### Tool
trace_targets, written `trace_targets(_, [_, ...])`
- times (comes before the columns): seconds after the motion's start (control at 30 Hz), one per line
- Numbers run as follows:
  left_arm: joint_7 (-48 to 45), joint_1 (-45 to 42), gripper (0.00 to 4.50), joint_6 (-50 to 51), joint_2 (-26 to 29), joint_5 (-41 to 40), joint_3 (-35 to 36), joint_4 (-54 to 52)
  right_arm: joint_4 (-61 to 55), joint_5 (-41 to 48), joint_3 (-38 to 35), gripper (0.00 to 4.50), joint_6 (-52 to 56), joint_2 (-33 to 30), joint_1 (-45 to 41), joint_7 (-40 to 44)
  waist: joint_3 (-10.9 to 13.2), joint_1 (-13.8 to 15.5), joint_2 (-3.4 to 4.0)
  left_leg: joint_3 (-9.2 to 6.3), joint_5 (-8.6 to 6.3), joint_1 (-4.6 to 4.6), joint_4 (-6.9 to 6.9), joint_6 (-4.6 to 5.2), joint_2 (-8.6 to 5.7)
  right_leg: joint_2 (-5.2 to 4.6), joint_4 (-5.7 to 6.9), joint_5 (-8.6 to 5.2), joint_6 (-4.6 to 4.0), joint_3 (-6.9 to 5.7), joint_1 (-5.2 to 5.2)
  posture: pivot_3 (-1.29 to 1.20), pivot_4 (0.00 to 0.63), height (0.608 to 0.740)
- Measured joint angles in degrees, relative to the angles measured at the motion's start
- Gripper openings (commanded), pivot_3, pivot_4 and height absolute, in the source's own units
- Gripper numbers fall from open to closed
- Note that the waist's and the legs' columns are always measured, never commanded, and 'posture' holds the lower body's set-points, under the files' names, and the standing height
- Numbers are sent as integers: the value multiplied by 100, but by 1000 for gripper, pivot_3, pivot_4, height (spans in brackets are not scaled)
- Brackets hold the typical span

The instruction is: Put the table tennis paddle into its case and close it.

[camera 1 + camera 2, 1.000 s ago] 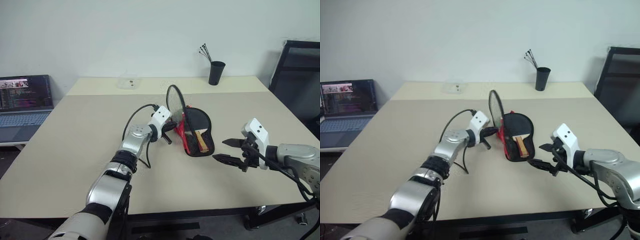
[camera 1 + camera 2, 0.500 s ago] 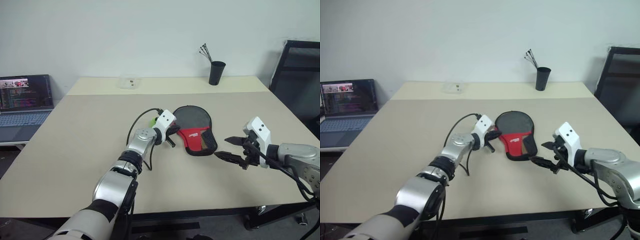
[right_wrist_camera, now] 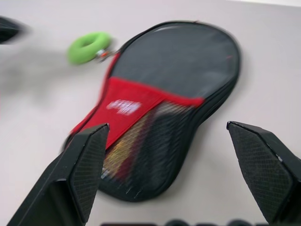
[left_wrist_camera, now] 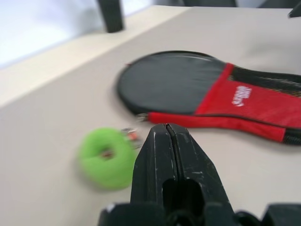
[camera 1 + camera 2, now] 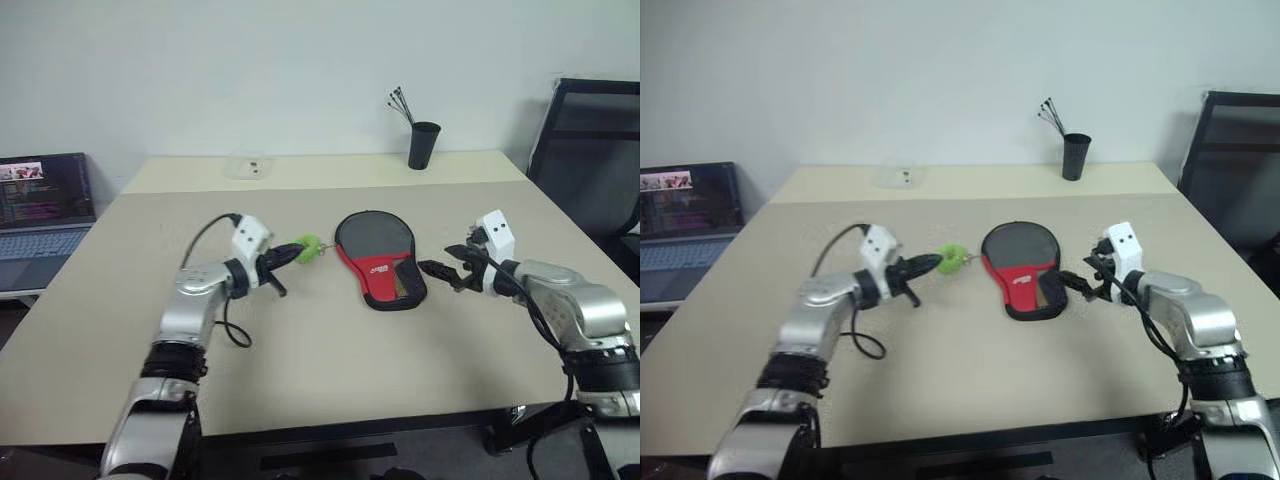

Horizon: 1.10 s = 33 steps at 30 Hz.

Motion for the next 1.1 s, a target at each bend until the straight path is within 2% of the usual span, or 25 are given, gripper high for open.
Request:
trace_targets(0.23, [351, 442, 9, 650, 83, -163, 93, -903, 2084, -679, 283, 4379, -923, 638, -756, 128, 0, 28, 0, 3, 0, -7, 0, 0, -6, -10, -5, 8, -13, 1, -1, 0, 150, 740])
trace_targets(0.5, [491, 468, 9, 842, 162, -204, 94, -1151, 3827, -1164, 272, 4379, -1733, 798, -1315, 194, 0, 5, 0, 4, 0, -5, -2, 0, -4, -10, -3, 13, -22, 1, -2, 0, 150, 740])
trace_targets(0.8, [549, 467, 9, 857, 186, -204, 50, -1188, 4687, -1667, 362, 4379, -2197, 951, -1814, 529, 0, -16, 0, 6, 0, 0, -2, 0, 0, -11, -1, 14, -24, 4, -2, 0, 150, 740])
trace_targets(1.1, [550, 466, 9, 854, 218, -204, 45, -1188, 5079, -1954, 367, 4379, -2285, 1161, -2064, 676, 0, -39, 0, 9, 0, 8, -3, 0, 19, -11, 1, 15, -25, 7, -2, 0, 150, 740])
